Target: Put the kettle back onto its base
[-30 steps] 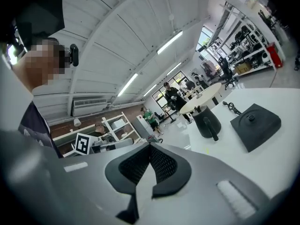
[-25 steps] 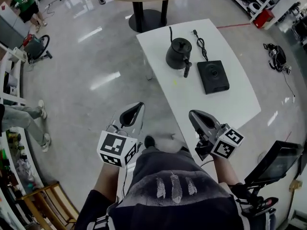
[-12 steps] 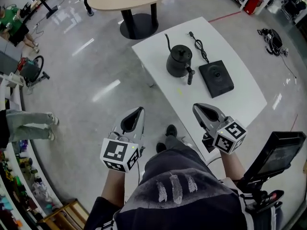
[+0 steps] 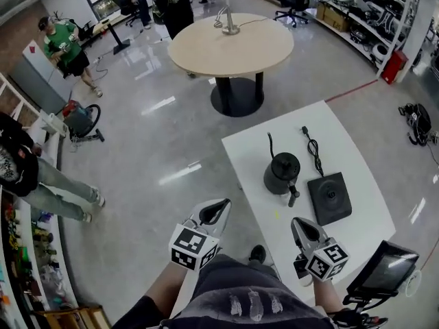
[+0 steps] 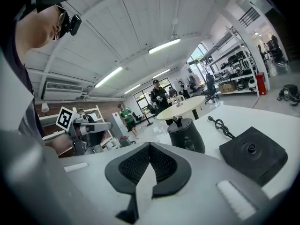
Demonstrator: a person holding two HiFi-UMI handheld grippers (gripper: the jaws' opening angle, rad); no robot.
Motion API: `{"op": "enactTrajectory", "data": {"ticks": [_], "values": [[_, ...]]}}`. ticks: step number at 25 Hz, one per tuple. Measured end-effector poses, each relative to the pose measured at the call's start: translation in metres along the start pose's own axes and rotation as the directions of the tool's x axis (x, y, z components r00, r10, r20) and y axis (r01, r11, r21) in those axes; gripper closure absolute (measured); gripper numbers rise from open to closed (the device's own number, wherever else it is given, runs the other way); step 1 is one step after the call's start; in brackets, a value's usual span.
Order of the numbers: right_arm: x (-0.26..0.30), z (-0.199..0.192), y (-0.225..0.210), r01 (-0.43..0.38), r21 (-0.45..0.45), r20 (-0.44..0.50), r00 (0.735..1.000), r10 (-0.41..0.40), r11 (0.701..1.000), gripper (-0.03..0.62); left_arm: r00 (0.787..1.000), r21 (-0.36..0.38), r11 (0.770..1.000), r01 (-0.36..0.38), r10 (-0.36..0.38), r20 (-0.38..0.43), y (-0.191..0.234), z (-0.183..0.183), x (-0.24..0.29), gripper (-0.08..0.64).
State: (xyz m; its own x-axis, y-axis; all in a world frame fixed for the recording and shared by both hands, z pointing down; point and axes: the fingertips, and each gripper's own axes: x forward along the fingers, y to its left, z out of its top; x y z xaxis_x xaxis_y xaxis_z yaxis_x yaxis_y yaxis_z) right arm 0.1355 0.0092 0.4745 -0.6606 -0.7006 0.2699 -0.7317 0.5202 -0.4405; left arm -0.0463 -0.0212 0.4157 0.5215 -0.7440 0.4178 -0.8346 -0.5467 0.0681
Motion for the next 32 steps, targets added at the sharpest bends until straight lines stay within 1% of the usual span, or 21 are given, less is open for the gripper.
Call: {"op": "enactTrajectory", "data": {"ticks": [4, 7, 12, 15, 18, 21, 22, 24, 26, 28, 30, 32], "values": [[0.018, 0.011, -0.012, 0.063, 0.001, 0.021, 0.998, -0.063, 0.998, 0.592, 0.999, 0.033, 0.999, 0.036, -0.036, -0.008, 0.027, 0.009, 0.017, 0.561], [0.038, 0.022, -0.014, 0.109, 0.0, 0.041, 0.993, -0.109, 0.994, 0.592, 0.997, 0.064, 0.995, 0.077, -0.076, -0.009, 0.062, 0.016, 0.029, 0.561], [0.071, 0.029, -0.002, 0.206, -0.008, 0.09, 0.975, -0.205, 0.979, 0.591, 0.989, 0.08, 0.986, 0.145, -0.147, 0.015, 0.121, 0.029, 0.04, 0.561], [0.089, 0.026, 0.005, 0.263, -0.041, 0.097, 0.961, -0.258, 0.964, 0.591, 0.985, 0.081, 0.982, 0.17, -0.173, 0.025, 0.148, 0.029, 0.045, 0.561], [0.101, 0.027, 0.004, 0.339, -0.081, 0.11, 0.938, -0.33, 0.937, 0.591, 0.974, 0.084, 0.972, 0.22, -0.223, 0.026, 0.17, 0.026, 0.054, 0.561], [0.146, 0.043, 0.0, 0.363, -0.104, 0.134, 0.928, -0.349, 0.926, 0.591, 0.976, 0.103, 0.973, 0.204, -0.21, 0.053, 0.223, 0.042, 0.064, 0.561], [0.152, 0.047, 0.002, 0.373, -0.111, 0.137, 0.924, -0.358, 0.921, 0.591, 0.975, 0.106, 0.972, 0.207, -0.214, 0.06, 0.23, 0.048, 0.065, 0.561], [0.141, 0.041, 0.001, 0.41, -0.116, 0.128, 0.91, -0.395, 0.905, 0.589, 0.967, 0.107, 0.964, 0.242, -0.249, 0.056, 0.218, 0.048, 0.072, 0.561], [0.116, 0.026, -0.006, 0.454, -0.104, 0.12, 0.889, -0.442, 0.885, 0.525, 0.955, 0.114, 0.95, 0.291, -0.296, 0.034, 0.189, 0.036, 0.081, 0.561], [0.093, 0.015, -0.017, 0.492, -0.095, 0.119, 0.869, -0.481, 0.865, 0.514, 0.944, 0.133, 0.936, 0.325, -0.329, 0.011, 0.161, 0.03, 0.089, 0.561], [0.072, 0.015, -0.03, 0.509, -0.106, 0.105, 0.86, -0.5, 0.854, 0.473, 0.94, 0.145, 0.93, 0.338, -0.341, -0.007, 0.136, 0.035, 0.099, 0.561], [0.055, 0.019, -0.044, 0.512, -0.112, 0.089, 0.859, -0.504, 0.852, 0.425, 0.936, 0.145, 0.925, 0.351, -0.351, -0.027, 0.115, 0.042, 0.113, 0.561]]}}
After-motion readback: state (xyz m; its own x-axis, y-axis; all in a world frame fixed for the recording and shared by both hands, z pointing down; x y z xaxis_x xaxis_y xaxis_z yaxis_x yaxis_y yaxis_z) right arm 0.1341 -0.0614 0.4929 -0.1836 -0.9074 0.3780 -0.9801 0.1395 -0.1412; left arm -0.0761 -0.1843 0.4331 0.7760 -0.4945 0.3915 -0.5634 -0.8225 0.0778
